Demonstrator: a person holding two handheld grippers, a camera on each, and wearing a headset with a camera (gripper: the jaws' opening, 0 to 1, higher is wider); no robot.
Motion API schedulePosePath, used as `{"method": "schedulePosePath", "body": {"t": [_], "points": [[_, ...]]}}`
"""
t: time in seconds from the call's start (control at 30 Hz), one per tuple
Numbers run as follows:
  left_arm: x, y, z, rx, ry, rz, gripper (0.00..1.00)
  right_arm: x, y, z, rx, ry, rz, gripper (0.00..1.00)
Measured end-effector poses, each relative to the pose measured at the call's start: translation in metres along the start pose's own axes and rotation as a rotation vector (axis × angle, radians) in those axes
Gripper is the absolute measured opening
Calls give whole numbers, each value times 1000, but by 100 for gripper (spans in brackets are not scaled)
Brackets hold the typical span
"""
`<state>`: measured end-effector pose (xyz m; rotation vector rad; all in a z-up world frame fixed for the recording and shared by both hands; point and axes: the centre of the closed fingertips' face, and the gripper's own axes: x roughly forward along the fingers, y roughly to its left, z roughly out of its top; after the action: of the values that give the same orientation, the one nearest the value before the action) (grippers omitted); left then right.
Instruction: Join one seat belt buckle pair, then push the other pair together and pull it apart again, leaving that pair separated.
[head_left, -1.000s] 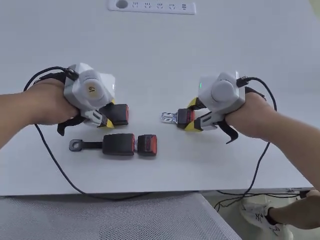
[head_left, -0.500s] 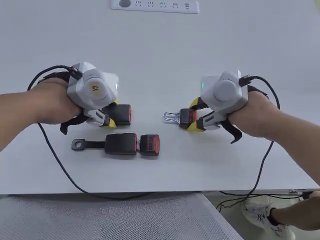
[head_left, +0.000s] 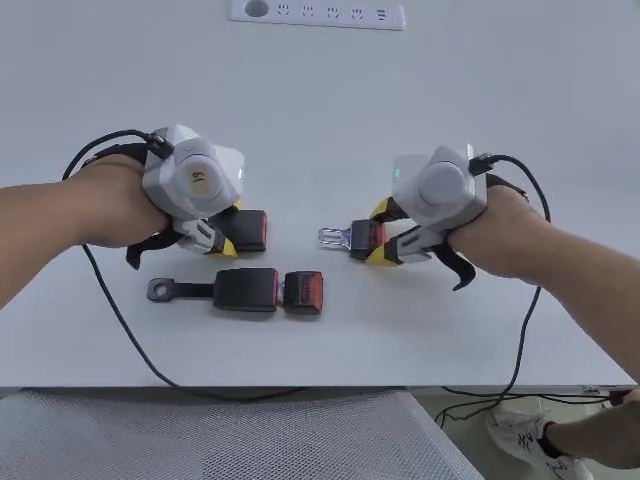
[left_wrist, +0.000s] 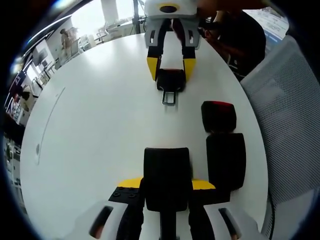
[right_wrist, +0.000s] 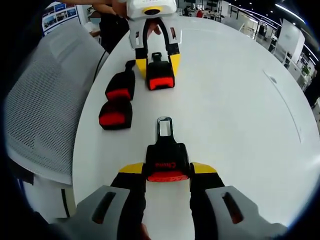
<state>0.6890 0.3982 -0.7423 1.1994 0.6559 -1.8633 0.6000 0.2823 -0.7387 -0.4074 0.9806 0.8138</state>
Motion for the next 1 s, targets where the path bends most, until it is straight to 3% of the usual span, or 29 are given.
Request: {"method": "schedulePosePath", "body": {"t": [0.6, 1.0], "points": [[1, -1, 0, -2, -3, -5, 34, 30, 0, 42, -41, -32, 40, 32], [0, -1, 0, -6, -3, -1, 34, 39, -3, 54, -69, -13, 34, 32]]}}
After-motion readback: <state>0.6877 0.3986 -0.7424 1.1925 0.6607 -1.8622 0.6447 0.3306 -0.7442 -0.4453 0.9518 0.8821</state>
